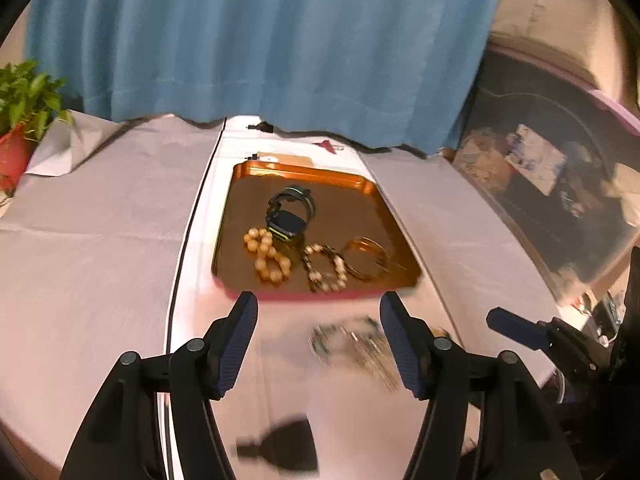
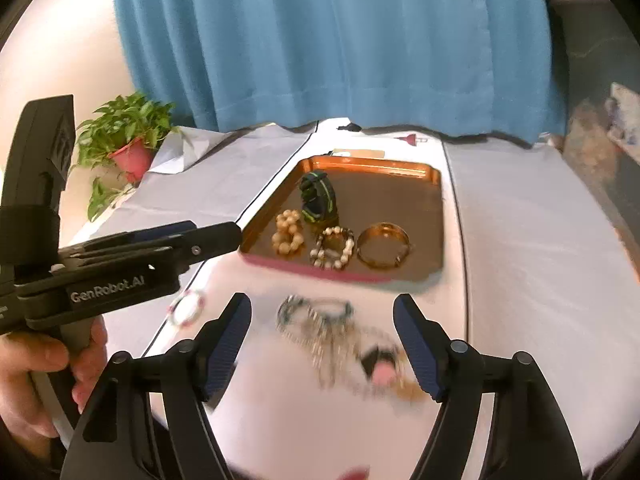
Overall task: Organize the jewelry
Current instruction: 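Withdraw both open tools from the tray back over the loose jewelry, then grasp the pink-and-green bead bracelet with the left tool while the right grasps the teal-bead wire bracelet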
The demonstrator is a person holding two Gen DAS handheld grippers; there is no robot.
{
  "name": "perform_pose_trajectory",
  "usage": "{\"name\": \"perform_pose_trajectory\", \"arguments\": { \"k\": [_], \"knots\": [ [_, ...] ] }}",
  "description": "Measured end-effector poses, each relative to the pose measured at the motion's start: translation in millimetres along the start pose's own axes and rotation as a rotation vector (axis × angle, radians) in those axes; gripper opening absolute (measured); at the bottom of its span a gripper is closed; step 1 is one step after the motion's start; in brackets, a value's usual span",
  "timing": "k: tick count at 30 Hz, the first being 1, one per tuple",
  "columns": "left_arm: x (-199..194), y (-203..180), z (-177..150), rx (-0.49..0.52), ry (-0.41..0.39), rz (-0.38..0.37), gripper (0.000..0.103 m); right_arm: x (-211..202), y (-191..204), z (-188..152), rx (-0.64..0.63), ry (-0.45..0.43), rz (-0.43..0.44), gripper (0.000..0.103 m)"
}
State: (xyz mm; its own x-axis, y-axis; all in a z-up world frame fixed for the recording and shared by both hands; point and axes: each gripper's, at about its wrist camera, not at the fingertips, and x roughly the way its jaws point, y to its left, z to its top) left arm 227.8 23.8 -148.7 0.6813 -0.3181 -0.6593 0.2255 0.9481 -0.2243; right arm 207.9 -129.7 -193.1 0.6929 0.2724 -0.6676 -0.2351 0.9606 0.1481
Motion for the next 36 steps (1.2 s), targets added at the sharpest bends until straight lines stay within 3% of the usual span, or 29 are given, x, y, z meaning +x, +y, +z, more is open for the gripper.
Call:
{"name": "perform_pose_trajectory", "arguments": {
  "k": [6, 13, 19, 24, 29, 36],
  "knots": [
    [-80, -28, -25, 0.068, -0.074, 0.023, 0.068, -87, 30, -16, -0.011, -0.090, -0.060, 0.090],
    [-147, -43, -31, 0.018, -0.152, -0.004, 0.069, -169, 55, -28, 0.026, -0.219, -0.104, 0.102],
    [-183, -62, -35, 0.096, -0.203, 0.017, 0.073, -211, 58, -26, 0.068, -0.285, -0.082, 0.103],
    [-184, -60, -38, 0.117, -0.211, 0.051, 0.074, -216, 51, -17, 0.074, -0.306, -0.090, 0.103],
    [-169, -38, -41, 0.008, -0.168, 0.035, 0.074, -199, 36, -19, 0.070, -0.250, -0.119, 0.103],
    [-118, -9, -47, 0.038, -0.108, 0.067, 0.074, -151, 26, -36, -0.004, -0.178, -0.043, 0.103]
  ]
}}
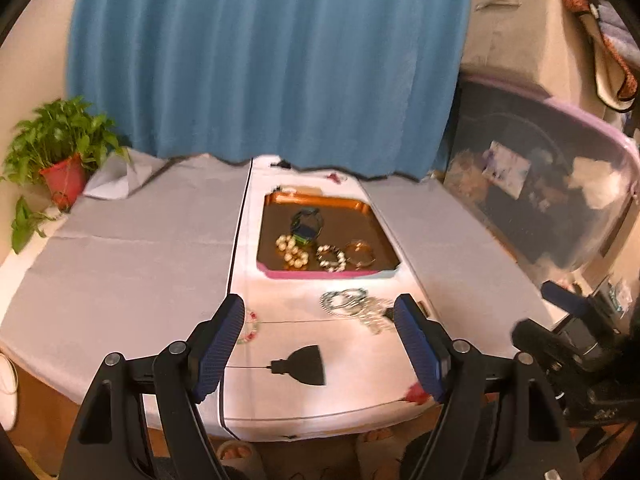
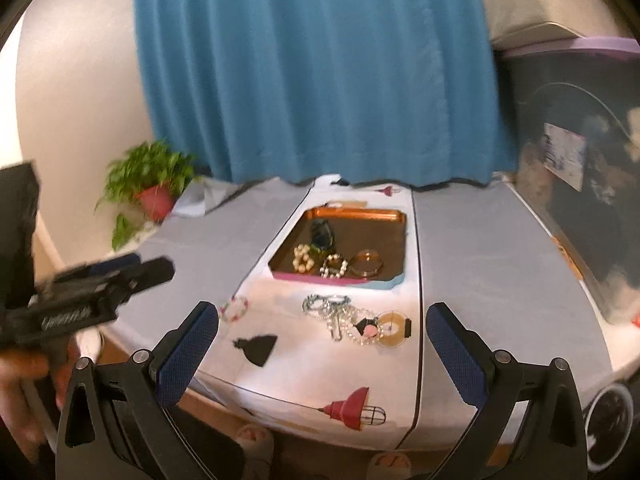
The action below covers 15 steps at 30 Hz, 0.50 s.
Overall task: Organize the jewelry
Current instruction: 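Grasp the pink-and-green bead bracelet with the left tool while the right grasps the teal-bead wire bracelet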
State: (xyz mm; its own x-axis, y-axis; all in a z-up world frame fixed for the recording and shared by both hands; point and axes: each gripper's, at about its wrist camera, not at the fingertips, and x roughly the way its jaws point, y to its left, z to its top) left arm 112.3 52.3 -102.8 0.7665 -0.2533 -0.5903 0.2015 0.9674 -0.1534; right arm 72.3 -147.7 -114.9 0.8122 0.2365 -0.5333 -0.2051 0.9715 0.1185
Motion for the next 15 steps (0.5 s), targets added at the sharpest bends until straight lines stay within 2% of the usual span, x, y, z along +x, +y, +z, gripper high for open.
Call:
{"name": "perform_pose_trajectory", "arguments": {
  "k": [2, 4, 8, 9, 11, 15],
  "knots": [
    [21, 11, -7, -0.009, 0.034, -0.009, 0.074, 13, -1, -7, -0.039, 0.012, -0.006, 0.103],
    [49, 28, -15, -0.041, 0.082, 0.002, 0.071, 34, -5, -14, -0.063, 0.036, -0.052, 0.103],
    [86, 49, -22, -0.063, 0.125, 0.003, 0.066, 75, -15, -25, -0.053, 0.082, -0.008, 0.098],
    [93, 52, -22, -0.057, 0.129, 0.005, 0.065, 84, -18, -27, -0.048, 0.087, 0.007, 0.094],
    [108, 58, -24, -0.039, 0.140, 0.019, 0.063, 103, -22, -29, -0.038, 0.105, 0.037, 0.070],
    [131, 71, -33, -0.026, 0.173, 0.043, 0.056, 143, -32, -35, 0.001, 0.152, 0.087, 0.051]
  ]
}}
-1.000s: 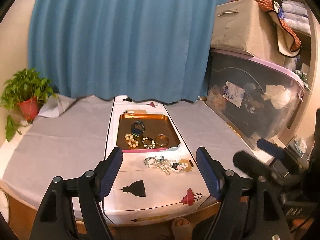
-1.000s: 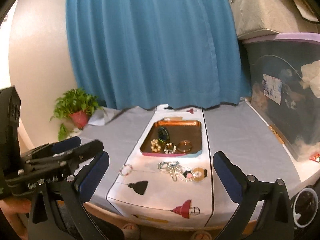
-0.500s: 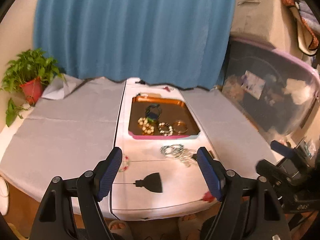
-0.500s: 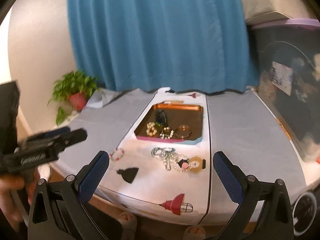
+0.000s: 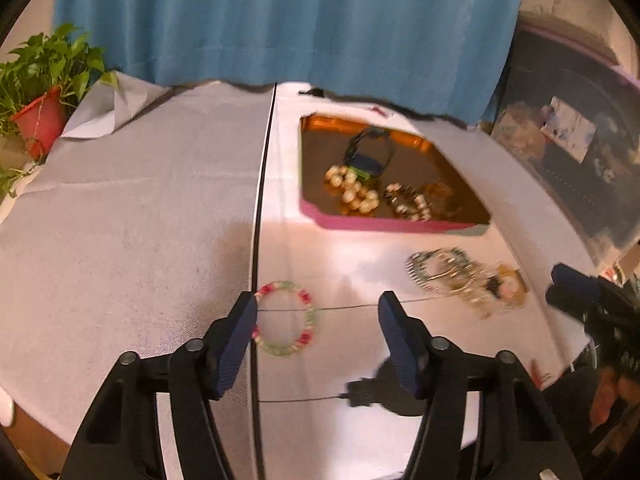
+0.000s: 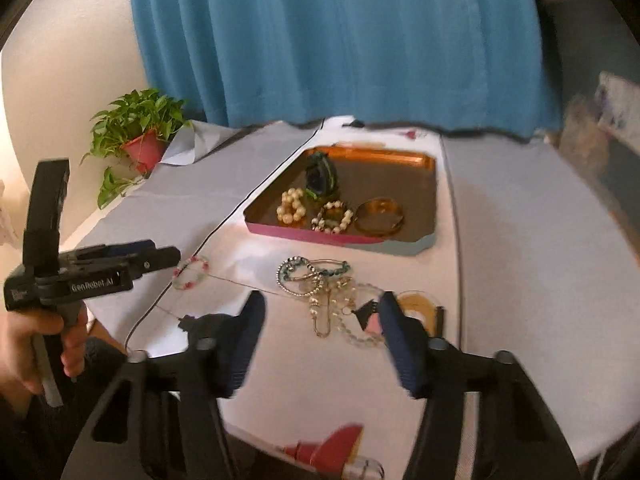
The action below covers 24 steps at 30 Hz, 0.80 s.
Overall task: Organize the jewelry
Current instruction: 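Grasp the pink-and-green bead bracelet with the left tool while the right grasps the teal-bead wire bracelet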
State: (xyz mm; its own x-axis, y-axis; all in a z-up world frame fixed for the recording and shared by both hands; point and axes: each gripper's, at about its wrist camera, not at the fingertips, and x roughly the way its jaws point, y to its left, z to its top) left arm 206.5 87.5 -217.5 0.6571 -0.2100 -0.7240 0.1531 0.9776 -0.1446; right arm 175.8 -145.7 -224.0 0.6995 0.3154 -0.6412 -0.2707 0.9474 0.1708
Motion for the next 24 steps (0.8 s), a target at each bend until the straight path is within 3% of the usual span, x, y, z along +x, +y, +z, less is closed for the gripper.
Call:
{"name": "perform_pose_trajectory", "arguments": {
  "k": [2, 4, 6, 10, 14, 17, 18, 19, 20, 24],
  "knots": [
    [12, 7, -5, 0.003, 0.029, -0.001, 0.054, 17, -4, 1, 0.006, 0.015, 0.018, 0.039],
    [21, 16, -8, -0.018, 0.066, -0.008, 0.049, 34, -7, 2, 0.000, 0.033, 0.031, 0.035],
    [27, 21, -10, -0.014, 0.081, -0.003, 0.039, 49, -9, 4, -0.006, 0.052, 0.035, 0.034],
    [32, 19, -11, 0.037, 0.071, 0.000, 0.035, 77, -24, 13, 0.046, 0.059, 0.061, 0.034],
    [38, 13, -9, 0.089, 0.067, 0.017, 0.024, 99, -35, 24, 0.098, 0.077, 0.059, 0.034],
    [42, 12, -6, 0.111, 0.072, 0.018, 0.019, 120, -29, 28, 0.074, 0.143, 0.038, 0.033],
    [42, 14, -5, 0.106, 0.072, 0.012, 0.016, 122, -25, 26, 0.050, 0.144, 0.024, 0.029],
    [43, 16, -4, 0.098, 0.072, 0.009, 0.014, 124, -16, 26, -0.004, 0.146, -0.018, 0.016],
    [43, 19, -3, 0.083, 0.073, -0.001, 0.011, 124, -9, 25, -0.050, 0.145, -0.065, 0.006],
    [41, 37, 5, -0.074, 0.123, -0.145, 0.004, 120, -12, 26, -0.029, 0.145, -0.025, 0.006]
  ]
}}
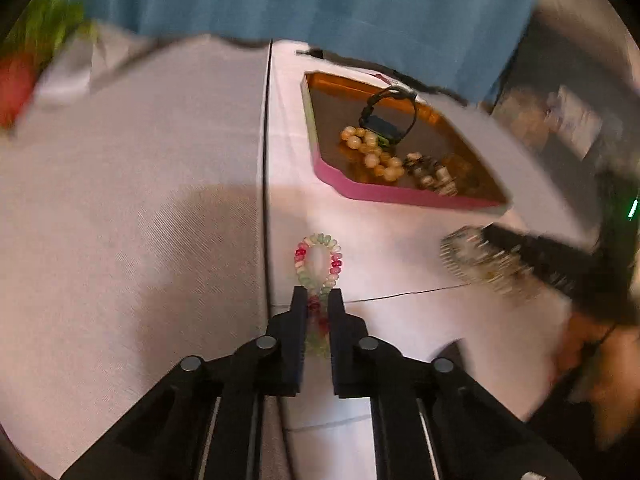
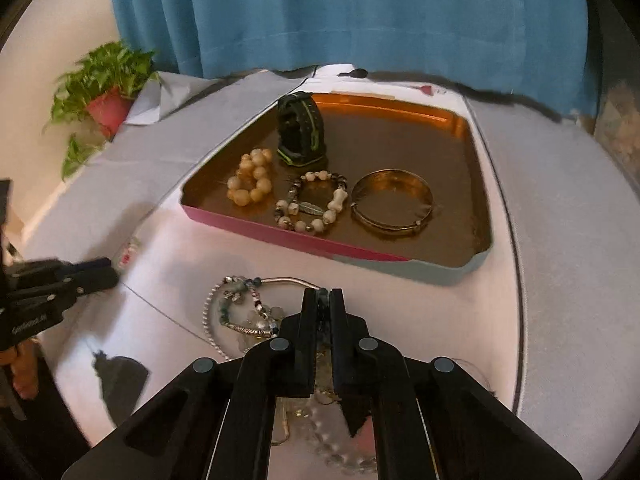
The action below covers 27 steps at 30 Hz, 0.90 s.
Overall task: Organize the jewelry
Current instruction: 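Grasp the pink-and-green bead bracelet with the left tool while the right grasps the teal-bead wire bracelet, then lift and carry the pink-and-green bracelet with the left tool while the right carries the teal bracelet to the tray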
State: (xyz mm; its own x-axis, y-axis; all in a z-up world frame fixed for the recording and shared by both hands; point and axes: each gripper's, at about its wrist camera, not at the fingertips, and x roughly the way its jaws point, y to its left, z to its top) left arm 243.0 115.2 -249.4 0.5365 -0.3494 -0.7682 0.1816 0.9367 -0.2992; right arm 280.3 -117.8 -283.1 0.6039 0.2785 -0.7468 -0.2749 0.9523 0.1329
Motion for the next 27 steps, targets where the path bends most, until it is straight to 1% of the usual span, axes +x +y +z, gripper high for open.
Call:
{"name": "perform_pose_trajectory", "arguments": {
  "k": [1, 3, 6, 7, 8, 12, 15, 18, 20, 22, 27],
  "knots": [
    [-6, 0, 2, -0.020, -0.013, -0.023, 0.004, -5, -1, 2, 0.000, -0.013, -0.005, 0.006],
    [-13, -8, 3, 0.001, -0.027, -0.017, 0.004, -17, -3, 5, 0.003, -0.038, -0.008, 0.006],
    [-20, -17, 4, 0.001, -0.036, -0.044, 0.004, -45, -4, 14, 0.020, -0.081, 0.008, 0.006],
    [-22, -21, 5, 0.008, -0.041, -0.036, 0.004, -53, -1, 18, 0.017, -0.094, 0.014, 0.006],
    [-24, -25, 5, 0.019, -0.044, -0.027, 0.004, -62, 2, 22, 0.007, -0.108, 0.013, 0.006],
    [-46, -36, 8, 0.017, -0.076, -0.064, 0.004, -100, 13, 32, -0.032, -0.155, 0.007, 0.006],
    [-64, -48, 9, 0.043, -0.109, -0.073, 0.004, -130, 21, 35, -0.048, -0.188, 0.009, 0.006],
    [-75, -56, 6, 0.056, -0.131, -0.076, 0.004, -152, 28, 28, -0.063, -0.203, 0.014, 0.006],
    [-72, -57, -1, 0.055, -0.125, -0.077, 0.004, -157, 29, 19, -0.053, -0.192, 0.029, 0.006],
    [-62, -57, -11, 0.060, -0.106, -0.056, 0.004, -150, 29, 1, -0.023, -0.161, 0.050, 0.006],
    [-17, -45, -47, 0.075, 0.012, 0.009, 0.004, -112, 19, -50, 0.036, -0.053, 0.059, 0.006]
  ]
}}
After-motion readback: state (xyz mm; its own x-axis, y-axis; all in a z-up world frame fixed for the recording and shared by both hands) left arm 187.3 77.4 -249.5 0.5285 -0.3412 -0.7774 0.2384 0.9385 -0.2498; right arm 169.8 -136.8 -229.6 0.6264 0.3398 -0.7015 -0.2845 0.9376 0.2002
